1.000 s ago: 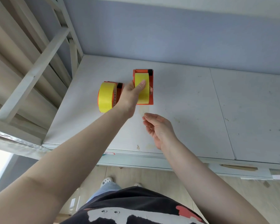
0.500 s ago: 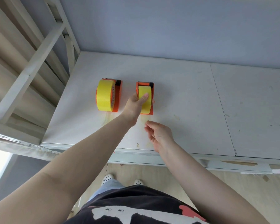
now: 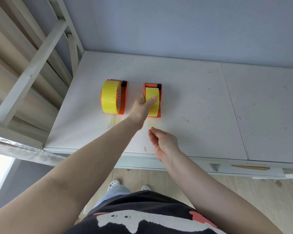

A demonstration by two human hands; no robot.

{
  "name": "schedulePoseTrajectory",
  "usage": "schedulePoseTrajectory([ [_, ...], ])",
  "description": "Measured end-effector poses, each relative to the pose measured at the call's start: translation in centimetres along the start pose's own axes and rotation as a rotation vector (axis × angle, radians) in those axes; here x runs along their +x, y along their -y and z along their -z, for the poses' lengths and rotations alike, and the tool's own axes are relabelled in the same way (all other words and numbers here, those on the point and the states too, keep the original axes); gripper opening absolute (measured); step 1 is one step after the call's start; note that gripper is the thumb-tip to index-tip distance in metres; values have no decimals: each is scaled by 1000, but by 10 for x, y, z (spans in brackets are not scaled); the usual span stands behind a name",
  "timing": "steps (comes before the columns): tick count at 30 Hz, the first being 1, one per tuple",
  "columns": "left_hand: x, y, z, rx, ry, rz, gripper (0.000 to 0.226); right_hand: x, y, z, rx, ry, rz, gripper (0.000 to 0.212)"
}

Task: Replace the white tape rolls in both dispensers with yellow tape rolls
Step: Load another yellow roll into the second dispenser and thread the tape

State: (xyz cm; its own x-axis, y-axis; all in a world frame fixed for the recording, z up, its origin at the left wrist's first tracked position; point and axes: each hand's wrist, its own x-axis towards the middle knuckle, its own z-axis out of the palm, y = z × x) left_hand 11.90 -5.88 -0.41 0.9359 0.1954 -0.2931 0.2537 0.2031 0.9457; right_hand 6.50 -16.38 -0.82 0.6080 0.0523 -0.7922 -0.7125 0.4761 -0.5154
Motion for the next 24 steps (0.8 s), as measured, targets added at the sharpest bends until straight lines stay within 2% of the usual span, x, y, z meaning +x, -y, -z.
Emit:
schedulePoseTrajectory([
  [5,-7,-4,1,3,3,7,12,-14,-11,7,-173,38,77,11],
  [9,-12,-10,1,8,-8,50,15,-9,18,-1,-405,-74,406,13],
  [11,-13,-12,1,36,-20,87,26,-2,37,-8,-455,-49,497,34],
  [13,-14,-12,2,125,-64,119,55,6,52,-15,-540,17,464,56],
  [15,-16,-13,2,247,-125,122,68,14,61,-20,-641,63,428,71],
  [17,-21,-17,3,271,-148,121,66,22,65,-24,-698,93,403,78],
  [19,-24,-18,4,213,-86,128,61,26,65,-25,-702,117,368,80],
  [24,-32,-21,-3,223,-43,125,48,32,63,-29,-539,193,303,69],
])
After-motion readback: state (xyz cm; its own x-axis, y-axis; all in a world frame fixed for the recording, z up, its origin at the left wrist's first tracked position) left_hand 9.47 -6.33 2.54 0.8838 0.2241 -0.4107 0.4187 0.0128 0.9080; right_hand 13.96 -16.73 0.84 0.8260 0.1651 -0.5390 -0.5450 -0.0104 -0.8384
